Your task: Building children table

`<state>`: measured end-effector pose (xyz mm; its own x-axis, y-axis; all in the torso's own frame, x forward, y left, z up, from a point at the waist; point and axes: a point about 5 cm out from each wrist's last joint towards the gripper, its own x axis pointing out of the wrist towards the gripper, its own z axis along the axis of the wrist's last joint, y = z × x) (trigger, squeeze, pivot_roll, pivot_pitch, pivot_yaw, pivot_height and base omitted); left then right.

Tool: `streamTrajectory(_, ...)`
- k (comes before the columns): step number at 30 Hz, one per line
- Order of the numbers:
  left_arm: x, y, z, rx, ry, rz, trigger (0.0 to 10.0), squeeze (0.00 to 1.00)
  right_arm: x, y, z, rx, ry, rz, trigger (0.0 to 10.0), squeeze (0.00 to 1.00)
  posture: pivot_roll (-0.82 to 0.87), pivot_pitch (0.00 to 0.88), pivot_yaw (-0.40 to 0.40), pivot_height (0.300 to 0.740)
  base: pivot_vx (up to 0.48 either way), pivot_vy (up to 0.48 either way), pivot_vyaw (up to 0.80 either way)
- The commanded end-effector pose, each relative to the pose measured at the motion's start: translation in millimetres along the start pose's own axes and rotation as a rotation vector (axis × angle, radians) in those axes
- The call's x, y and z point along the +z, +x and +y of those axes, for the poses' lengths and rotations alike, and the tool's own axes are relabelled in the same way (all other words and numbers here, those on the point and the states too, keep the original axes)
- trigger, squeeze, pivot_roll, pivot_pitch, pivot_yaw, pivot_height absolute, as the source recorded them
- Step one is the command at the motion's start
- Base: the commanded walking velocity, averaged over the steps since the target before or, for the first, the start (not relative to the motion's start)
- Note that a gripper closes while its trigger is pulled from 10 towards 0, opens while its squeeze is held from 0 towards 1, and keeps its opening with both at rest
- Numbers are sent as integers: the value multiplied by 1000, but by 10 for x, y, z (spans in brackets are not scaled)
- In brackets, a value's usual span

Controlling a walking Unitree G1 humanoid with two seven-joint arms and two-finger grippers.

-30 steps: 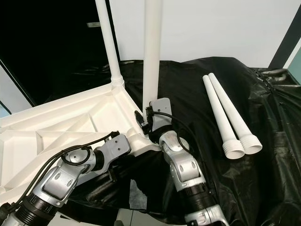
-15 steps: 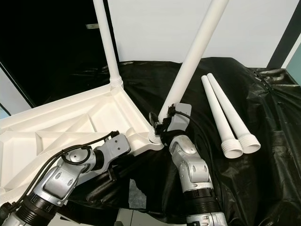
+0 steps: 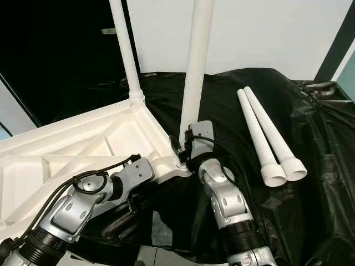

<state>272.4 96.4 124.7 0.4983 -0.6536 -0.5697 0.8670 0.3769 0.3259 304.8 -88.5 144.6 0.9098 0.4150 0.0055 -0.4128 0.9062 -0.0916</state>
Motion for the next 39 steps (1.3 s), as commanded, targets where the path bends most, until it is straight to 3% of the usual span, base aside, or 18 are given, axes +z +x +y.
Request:
streamTrajectory(1, -104, -48, 128, 130, 11, 66, 10000, 0, -216, -52, 23, 23, -7, 93, 10000, 0, 97, 0, 47, 740, 0, 0, 0)
streamTrajectory(5, -108, -62, 148, 130, 19, 69, 10000, 0, -292, -92, 16, 62, -90, 98, 10000, 0, 94, 0, 53, 740, 0, 0, 0)
streamTrajectory(13, -105, -70, 159, 130, 22, 69, 10000, 0, -304, -111, 60, 122, -137, 85, 10000, 0, 94, 0, 55, 740, 0, 0, 0)
streamTrajectory(17, -105, -81, 165, 132, 22, 69, 10000, 0, -298, -88, 26, 102, -48, 88, 10000, 0, 97, 0, 55, 740, 0, 0, 0)
streamTrajectory(22, -106, -82, 165, 132, 22, 68, 10000, 0, -293, -74, 8, 90, -24, 91, 10000, 0, 97, 0, 55, 740, 0, 0, 0)
streamTrajectory(23, -103, -83, 164, 131, 24, 68, 10000, 0, -250, -23, -42, 68, 24, 95, 10000, 0, 97, 0, 57, 740, 0, 0, 0)
streamTrajectory(33, -98, -81, 166, 129, 30, 68, 10000, 0, -259, 26, -107, 47, 60, 123, 10000, 0, 95, 0, 57, 740, 0, 0, 0)
streamTrajectory(39, -94, -80, 163, 129, 29, 66, 10000, 0, -248, 34, -107, 64, 29, 121, 10000, 0, 97, 0, 53, 740, 0, 0, 0)
